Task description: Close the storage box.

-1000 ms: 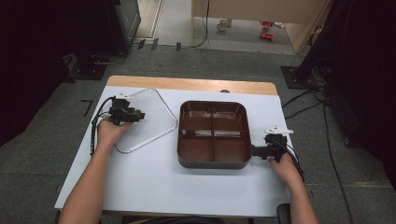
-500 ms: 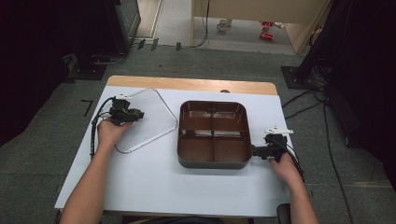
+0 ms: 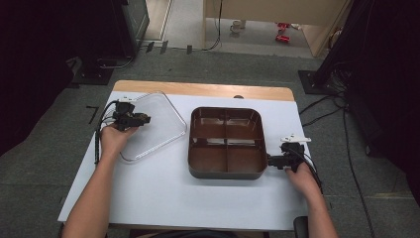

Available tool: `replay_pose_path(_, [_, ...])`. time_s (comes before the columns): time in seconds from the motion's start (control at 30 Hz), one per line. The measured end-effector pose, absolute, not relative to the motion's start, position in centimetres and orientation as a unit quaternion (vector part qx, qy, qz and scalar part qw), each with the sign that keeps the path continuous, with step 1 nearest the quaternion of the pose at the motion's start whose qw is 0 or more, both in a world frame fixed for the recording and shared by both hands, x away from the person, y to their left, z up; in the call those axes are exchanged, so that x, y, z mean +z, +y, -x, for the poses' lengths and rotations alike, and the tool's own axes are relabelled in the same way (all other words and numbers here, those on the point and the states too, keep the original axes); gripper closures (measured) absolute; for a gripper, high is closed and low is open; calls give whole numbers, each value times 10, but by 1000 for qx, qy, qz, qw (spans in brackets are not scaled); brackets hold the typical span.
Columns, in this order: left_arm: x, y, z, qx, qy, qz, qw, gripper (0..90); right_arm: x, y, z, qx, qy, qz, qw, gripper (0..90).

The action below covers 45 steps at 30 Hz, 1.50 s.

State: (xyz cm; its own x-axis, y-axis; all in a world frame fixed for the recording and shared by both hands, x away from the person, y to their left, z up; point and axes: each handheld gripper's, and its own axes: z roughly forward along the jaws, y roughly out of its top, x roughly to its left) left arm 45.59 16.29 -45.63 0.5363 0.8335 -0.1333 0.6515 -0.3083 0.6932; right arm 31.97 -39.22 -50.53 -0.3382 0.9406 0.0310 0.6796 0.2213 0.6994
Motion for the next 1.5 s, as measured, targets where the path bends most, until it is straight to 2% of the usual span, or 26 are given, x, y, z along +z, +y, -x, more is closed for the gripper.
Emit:
replay_pose_path(0.33, [-422, 158, -442, 129, 446, -801, 377, 596, -505, -392, -320, 317, 754, -537, 206, 0])
replay_pose_path(0.5, [-408, 154, -438, 103, 441, -800, 394, 596, -505, -392, -320, 317, 754, -537, 205, 0])
replay_pose_path(0.83, [-383, 128, -426, 104, 401, -812, 410, 596, -505, -392, -320, 317, 754, -537, 205, 0])
replay_pose_path(1.5, [-370, 60, -415, 83, 328, -837, 430, 596, -505, -392, -320, 317, 754, -537, 206, 0])
